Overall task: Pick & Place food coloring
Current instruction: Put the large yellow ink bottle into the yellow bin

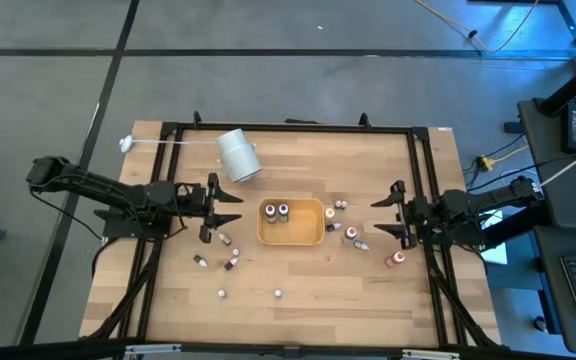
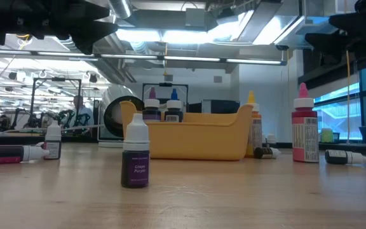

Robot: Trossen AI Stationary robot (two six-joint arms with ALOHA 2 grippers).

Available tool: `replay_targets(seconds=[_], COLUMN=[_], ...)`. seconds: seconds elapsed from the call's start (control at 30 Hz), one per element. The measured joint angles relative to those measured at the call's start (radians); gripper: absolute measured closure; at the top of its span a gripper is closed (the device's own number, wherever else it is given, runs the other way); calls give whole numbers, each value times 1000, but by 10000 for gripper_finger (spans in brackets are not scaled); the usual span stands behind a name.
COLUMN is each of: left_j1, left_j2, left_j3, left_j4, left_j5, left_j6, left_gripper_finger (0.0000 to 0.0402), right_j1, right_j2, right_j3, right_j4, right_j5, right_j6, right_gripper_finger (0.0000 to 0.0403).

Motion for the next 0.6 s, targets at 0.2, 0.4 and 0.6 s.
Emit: replay_targets(seconds=[0.2, 0.4, 0.6], left_j1=[0, 0, 0], left_j2=[0, 0, 0], left_j3=[0, 0, 0], left_j4=[0, 0, 0], left_j5=[0, 0, -7], left_j6=[0, -82, -56], left_gripper_finger=[204, 204, 206], right_j1=[0, -1, -33], right_j2=[0, 30, 207], right_j3=[0, 65, 264], right_j4=[5, -8, -182], right_j5=[14, 127, 145], right_j6=[93, 45, 39], right_gripper_finger=[134, 148, 167])
